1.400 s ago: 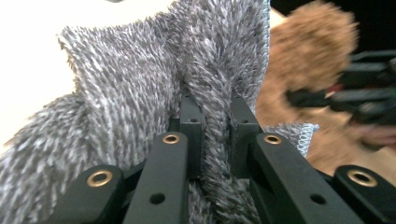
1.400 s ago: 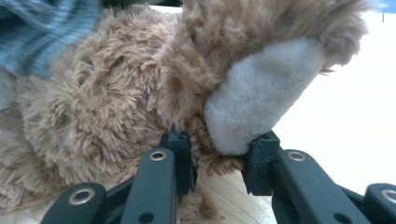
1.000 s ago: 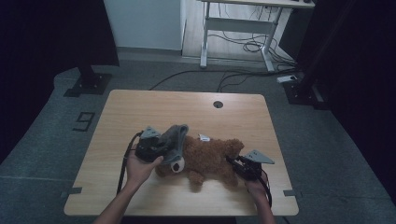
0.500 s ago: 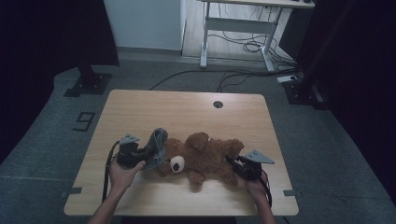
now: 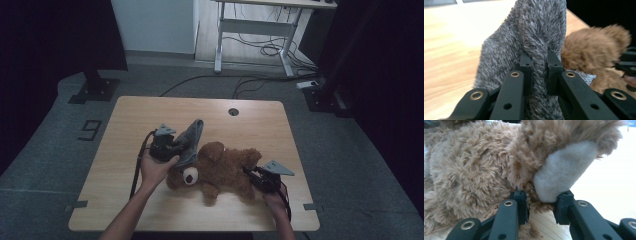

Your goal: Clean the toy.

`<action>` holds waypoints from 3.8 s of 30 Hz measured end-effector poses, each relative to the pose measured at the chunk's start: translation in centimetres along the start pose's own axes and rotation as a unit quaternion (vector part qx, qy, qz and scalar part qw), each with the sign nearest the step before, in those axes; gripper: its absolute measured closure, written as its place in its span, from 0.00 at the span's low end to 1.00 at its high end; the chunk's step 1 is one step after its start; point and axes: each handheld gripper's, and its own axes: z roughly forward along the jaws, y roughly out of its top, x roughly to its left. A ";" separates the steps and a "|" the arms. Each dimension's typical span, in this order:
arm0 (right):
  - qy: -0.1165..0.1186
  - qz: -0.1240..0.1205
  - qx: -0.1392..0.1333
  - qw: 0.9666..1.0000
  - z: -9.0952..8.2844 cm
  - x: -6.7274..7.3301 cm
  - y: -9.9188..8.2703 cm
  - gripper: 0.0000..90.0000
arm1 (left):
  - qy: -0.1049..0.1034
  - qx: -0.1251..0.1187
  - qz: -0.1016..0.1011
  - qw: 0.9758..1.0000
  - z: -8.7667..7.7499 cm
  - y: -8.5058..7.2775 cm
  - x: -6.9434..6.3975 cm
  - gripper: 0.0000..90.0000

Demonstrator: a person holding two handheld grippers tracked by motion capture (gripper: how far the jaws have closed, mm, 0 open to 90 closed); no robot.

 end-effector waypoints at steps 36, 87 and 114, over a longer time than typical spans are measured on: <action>0.143 0.011 0.133 0.981 2.5 2.6 6.4 0.10 | -0.074 -0.039 0.006 0.996 -1.4 -8.3 -2.6 0.89; 0.083 0.026 0.003 0.996 3.8 2.6 2.8 0.55 | -0.047 -0.096 -0.040 0.994 -3.9 -3.2 0.9 0.88; 0.076 0.028 0.014 0.997 2.8 2.4 1.0 0.55 | -0.038 0.003 0.046 0.998 4.8 -1.0 -6.4 0.89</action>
